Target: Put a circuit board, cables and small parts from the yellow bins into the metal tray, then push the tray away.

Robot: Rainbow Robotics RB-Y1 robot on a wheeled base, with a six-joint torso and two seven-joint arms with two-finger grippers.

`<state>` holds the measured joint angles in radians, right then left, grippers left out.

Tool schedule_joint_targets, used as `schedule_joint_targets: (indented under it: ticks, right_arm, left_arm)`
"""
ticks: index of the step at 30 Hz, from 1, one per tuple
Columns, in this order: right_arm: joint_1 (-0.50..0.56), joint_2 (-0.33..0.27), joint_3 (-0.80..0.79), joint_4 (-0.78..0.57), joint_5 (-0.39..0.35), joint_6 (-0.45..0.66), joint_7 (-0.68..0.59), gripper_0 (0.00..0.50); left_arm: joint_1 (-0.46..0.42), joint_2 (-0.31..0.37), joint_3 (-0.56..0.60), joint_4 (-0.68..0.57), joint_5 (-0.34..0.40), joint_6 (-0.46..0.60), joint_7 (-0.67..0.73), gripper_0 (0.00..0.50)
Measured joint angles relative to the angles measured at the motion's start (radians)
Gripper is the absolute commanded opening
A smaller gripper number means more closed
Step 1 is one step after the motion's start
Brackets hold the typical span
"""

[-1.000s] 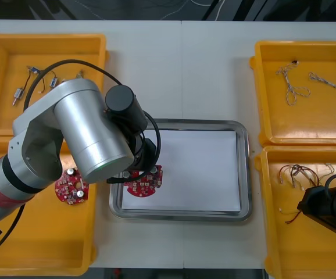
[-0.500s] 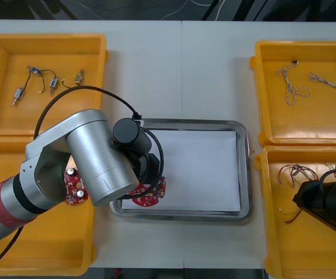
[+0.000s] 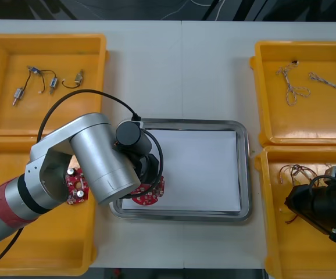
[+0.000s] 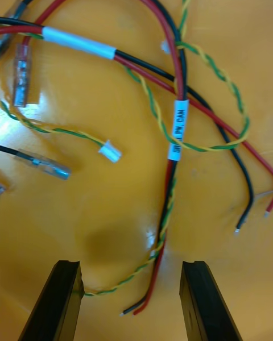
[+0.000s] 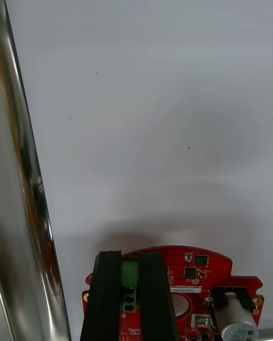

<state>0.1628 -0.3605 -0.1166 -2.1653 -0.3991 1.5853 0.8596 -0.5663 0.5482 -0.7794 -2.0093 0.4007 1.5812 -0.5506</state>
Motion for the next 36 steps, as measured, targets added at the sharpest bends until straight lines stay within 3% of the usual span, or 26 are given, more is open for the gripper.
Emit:
schedule_joint_targets:
  ticks: [9,10,11,14,15,16,18,36]
  right_arm:
    - [0.021,0.032,0.009,0.0,0.006,-0.037,-0.003,0.5]
    - [0.025,0.032,0.012,0.0,0.007,-0.042,-0.003,0.5]
    - [0.03,0.033,0.014,0.0,0.007,-0.047,-0.003,0.5]
    - [0.041,0.033,0.017,0.0,0.007,-0.052,-0.003,0.5]
    - [0.044,0.034,0.018,0.0,0.007,-0.052,-0.003,0.5]
    - [0.047,0.034,0.018,0.0,0.007,-0.052,-0.003,0.5]
    - [0.051,0.034,0.018,0.0,0.007,-0.052,-0.003,0.5]
    - [0.062,0.035,0.021,0.015,0.01,-0.108,-0.02,0.5]
  left_arm:
    - [0.0,0.001,-0.002,0.001,0.0,-0.003,0.001,0.001]
    - [0.0,0.001,-0.003,0.001,0.0,-0.003,0.002,0.029]
    - [0.0,0.001,-0.003,0.001,0.0,-0.003,0.003,0.137]
    - [0.0,0.001,-0.003,0.001,0.0,-0.003,0.008,0.329]
    - [0.0,0.001,-0.003,0.001,0.0,-0.003,0.009,0.359]
    - [0.0,0.001,-0.003,0.001,0.0,-0.003,0.01,0.432]
    - [0.0,0.001,-0.003,0.001,0.0,-0.003,0.012,0.5]
    - [0.0,0.006,-0.002,0.001,-0.001,-0.003,0.015,0.5]
